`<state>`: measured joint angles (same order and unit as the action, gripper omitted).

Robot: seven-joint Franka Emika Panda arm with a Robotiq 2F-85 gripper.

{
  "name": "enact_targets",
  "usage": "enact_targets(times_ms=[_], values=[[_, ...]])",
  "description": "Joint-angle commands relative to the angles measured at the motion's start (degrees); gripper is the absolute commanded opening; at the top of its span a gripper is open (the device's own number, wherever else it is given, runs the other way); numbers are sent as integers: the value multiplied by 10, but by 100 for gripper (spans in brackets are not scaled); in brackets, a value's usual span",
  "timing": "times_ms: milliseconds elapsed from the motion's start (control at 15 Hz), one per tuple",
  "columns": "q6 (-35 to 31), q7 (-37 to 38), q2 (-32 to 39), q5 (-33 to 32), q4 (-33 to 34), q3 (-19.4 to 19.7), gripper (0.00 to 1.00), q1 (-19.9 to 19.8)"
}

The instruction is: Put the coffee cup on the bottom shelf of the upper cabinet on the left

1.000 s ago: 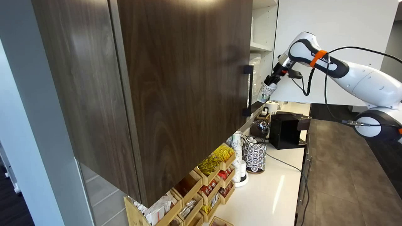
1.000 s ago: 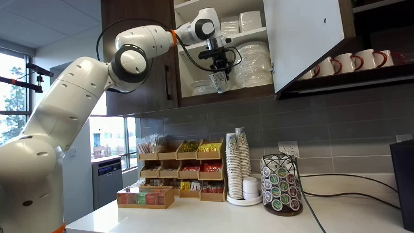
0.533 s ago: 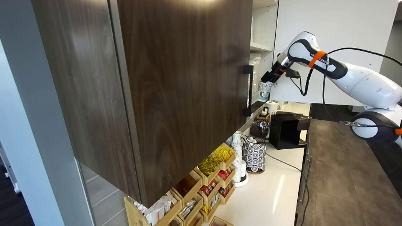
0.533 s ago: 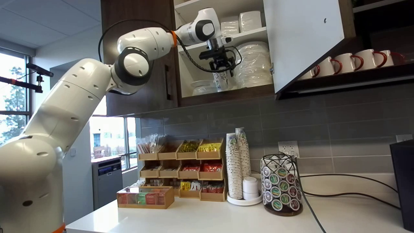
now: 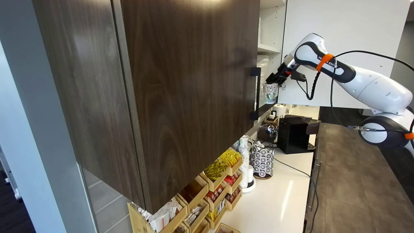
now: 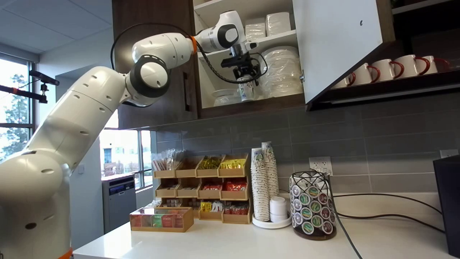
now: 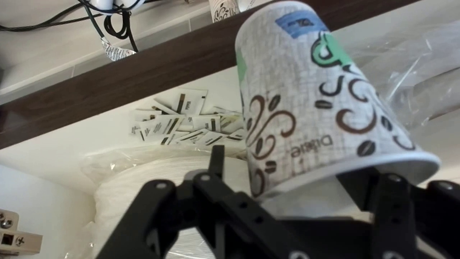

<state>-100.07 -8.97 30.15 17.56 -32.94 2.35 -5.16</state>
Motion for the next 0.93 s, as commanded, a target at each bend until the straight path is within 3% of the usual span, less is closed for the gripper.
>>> enact_targets(times_ms=[0,333,467,867], values=[[-15,45,18,2,22,2,49,1],[-59,79,19,-11,25,10,11,3],[-73,84,19,-16,25,14,0,4],[-93,92,19,-21,20,24,1,3]])
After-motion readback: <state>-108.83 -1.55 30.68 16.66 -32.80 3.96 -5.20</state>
